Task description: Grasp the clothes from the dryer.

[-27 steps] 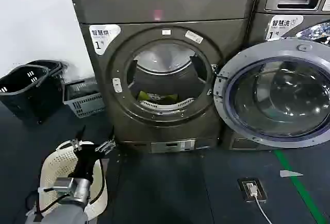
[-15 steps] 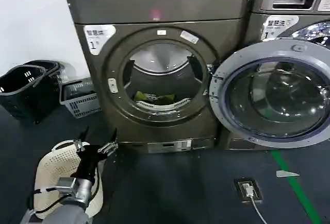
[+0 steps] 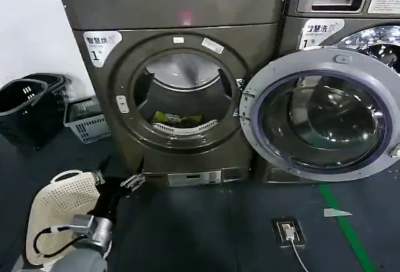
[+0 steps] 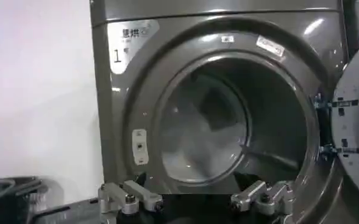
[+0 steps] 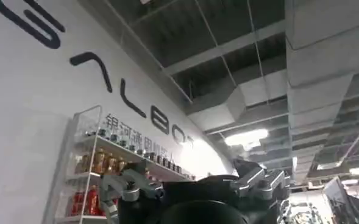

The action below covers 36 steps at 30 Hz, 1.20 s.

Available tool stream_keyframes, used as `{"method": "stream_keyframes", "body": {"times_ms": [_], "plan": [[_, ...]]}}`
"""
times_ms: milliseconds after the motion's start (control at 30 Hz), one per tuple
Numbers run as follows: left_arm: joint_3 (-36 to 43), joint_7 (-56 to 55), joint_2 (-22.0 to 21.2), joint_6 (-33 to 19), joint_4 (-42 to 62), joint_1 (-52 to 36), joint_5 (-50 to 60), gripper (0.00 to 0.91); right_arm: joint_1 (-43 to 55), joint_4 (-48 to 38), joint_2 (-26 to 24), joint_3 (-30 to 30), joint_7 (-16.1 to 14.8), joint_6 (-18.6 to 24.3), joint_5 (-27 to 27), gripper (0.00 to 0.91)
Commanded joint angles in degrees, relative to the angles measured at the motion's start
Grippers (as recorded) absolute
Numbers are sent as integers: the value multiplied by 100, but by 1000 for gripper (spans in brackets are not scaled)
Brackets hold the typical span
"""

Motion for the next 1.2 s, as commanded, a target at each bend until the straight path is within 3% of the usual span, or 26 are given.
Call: {"method": "stream_keyframes", "body": {"times_ms": [33,633,1200], "plan": [[-4,20,6,6,4,7,3,907,4,-2,3,1,-9,7,0,907],[2,46,19,-13,-48,35,7,907,-15,16,42,11,-21,46,15,907],[94,236,38,-231,22,-113,-13,907,-5,50,99,6,-111,416,125,907]]}}
